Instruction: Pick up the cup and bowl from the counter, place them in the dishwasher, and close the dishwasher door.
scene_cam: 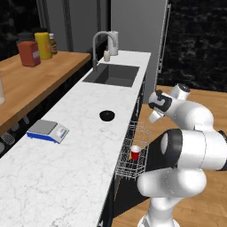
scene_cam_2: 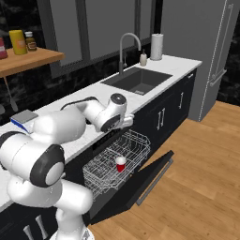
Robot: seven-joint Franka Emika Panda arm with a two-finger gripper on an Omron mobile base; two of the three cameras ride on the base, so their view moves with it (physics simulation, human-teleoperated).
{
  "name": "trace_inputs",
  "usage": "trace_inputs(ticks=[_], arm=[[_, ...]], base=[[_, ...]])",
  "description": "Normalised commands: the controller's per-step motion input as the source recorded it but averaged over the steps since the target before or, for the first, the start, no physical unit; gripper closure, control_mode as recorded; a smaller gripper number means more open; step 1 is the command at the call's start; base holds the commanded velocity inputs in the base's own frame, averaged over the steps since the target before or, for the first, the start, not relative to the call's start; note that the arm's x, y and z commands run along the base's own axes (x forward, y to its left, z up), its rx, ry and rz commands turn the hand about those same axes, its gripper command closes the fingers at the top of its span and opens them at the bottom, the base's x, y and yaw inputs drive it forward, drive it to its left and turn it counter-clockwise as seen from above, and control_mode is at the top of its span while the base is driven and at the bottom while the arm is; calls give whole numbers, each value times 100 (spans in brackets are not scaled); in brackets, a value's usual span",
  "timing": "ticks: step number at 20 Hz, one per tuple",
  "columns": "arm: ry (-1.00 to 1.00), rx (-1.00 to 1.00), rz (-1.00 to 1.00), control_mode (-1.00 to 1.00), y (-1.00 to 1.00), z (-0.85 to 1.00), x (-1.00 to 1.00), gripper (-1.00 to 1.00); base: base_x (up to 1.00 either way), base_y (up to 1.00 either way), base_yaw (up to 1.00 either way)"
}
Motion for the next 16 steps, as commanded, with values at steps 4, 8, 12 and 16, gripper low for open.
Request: trace_inputs(ticks=[4,8,12,16], arm=[[-2,-11,45,-100,51,35,0,-100],[-11,-9,53,-100,60,-2,3,-100],[-9,-6,66,-100,57,-19,34,-100],[-11,-5,73,-100,36,-11,56,-100]], base=[[0,0,0],[0,0,0],[0,0,0],[0,0,0]])
